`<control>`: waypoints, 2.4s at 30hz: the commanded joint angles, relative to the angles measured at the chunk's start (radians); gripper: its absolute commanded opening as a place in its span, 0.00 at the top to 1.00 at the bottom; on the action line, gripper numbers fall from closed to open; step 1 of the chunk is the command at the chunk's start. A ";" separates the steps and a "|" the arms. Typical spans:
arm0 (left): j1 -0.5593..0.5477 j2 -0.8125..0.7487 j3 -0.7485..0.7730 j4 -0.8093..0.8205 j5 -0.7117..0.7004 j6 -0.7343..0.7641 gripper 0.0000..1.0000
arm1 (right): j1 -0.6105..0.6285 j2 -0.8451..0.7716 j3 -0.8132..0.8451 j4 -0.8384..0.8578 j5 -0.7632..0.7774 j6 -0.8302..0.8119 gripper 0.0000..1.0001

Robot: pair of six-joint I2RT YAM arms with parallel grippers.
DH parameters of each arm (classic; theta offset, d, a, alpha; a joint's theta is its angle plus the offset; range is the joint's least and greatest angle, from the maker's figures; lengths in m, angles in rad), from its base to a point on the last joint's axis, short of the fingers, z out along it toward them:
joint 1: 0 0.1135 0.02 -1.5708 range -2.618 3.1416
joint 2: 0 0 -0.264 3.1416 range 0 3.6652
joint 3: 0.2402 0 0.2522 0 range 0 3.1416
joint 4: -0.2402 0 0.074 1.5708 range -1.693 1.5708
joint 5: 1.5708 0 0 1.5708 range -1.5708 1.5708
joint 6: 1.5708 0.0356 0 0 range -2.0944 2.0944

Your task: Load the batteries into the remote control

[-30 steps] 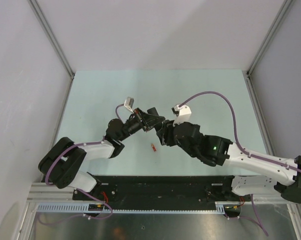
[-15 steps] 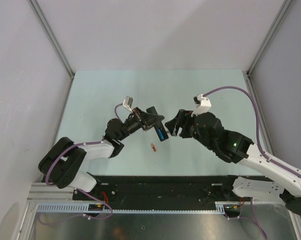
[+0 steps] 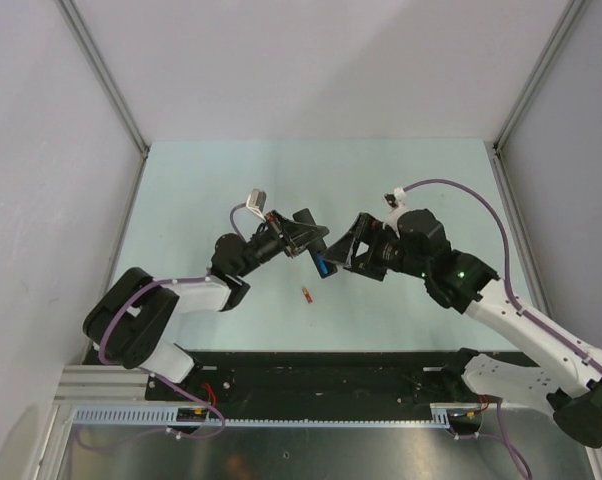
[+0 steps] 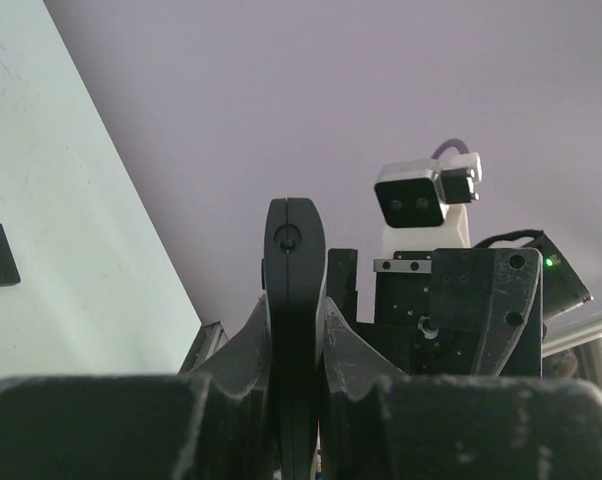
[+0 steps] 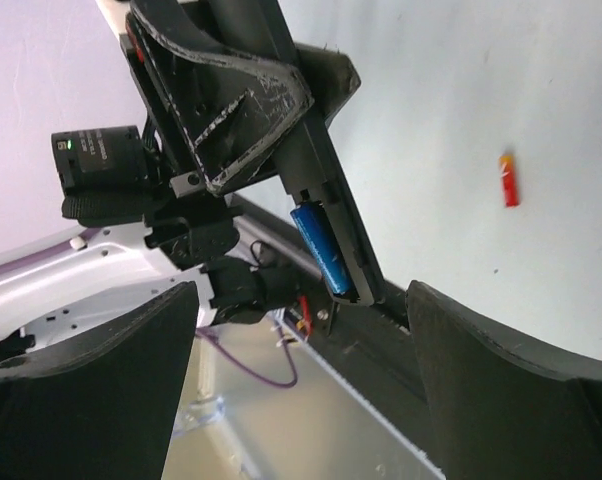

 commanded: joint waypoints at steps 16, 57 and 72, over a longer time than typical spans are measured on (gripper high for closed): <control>0.012 -0.010 0.031 0.064 0.026 0.015 1.00 | -0.066 0.083 -0.082 0.201 -0.216 0.188 0.11; 0.009 -0.042 0.021 0.064 0.023 0.026 1.00 | -0.086 0.146 -0.134 0.293 -0.169 0.265 0.23; 0.010 -0.056 0.030 0.064 0.007 0.021 1.00 | -0.076 0.149 -0.156 0.301 -0.178 0.260 0.35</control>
